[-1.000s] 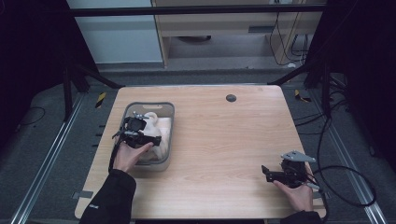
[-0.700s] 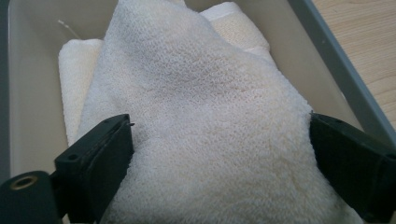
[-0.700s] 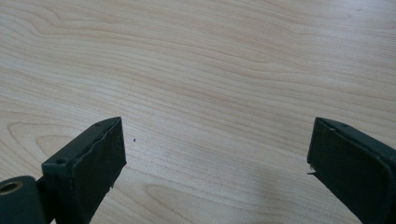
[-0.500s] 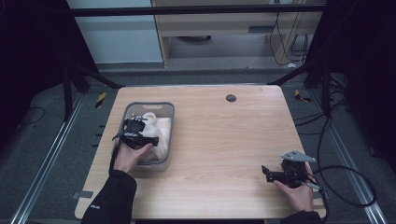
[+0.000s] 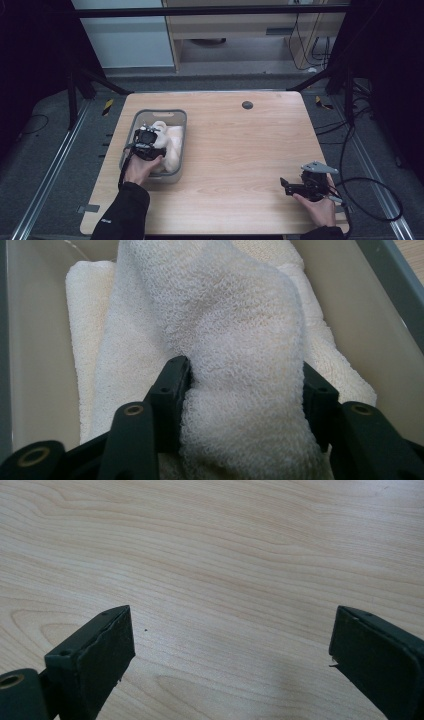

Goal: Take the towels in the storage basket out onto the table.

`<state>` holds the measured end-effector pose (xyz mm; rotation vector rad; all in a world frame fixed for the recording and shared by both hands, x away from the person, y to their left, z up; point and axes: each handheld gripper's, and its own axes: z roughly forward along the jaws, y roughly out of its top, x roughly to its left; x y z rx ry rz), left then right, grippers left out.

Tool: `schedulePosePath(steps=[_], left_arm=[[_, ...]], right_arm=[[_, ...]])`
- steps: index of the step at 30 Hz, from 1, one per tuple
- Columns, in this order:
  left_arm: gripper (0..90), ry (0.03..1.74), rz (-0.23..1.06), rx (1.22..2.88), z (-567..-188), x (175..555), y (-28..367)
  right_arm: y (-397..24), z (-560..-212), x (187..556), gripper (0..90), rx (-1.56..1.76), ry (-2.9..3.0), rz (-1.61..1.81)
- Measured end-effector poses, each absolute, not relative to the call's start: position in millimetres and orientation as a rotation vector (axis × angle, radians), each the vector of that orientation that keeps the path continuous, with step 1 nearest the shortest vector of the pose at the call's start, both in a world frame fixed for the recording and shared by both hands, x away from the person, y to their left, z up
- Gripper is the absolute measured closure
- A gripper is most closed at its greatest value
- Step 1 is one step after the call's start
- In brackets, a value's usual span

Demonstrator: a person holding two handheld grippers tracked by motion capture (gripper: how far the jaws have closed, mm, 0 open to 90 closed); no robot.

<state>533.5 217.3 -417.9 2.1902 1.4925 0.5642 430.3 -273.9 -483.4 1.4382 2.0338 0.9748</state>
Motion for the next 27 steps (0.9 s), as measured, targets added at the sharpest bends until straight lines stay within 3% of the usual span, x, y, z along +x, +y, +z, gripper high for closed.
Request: schedulePosePath(steps=[11,27], left_arm=[[58.0,1.440,0.566,2.183,-410.9,527.3,222.8],[59.5,1.375,0.599,2.073,-369.3,510.8,242.9]], right_arm=[[-273.7,-483.7,430.8,4.5,1.441,2.043,0.976],[-273.0,-483.7,431.0,4.6,1.449,2.049,0.979]])
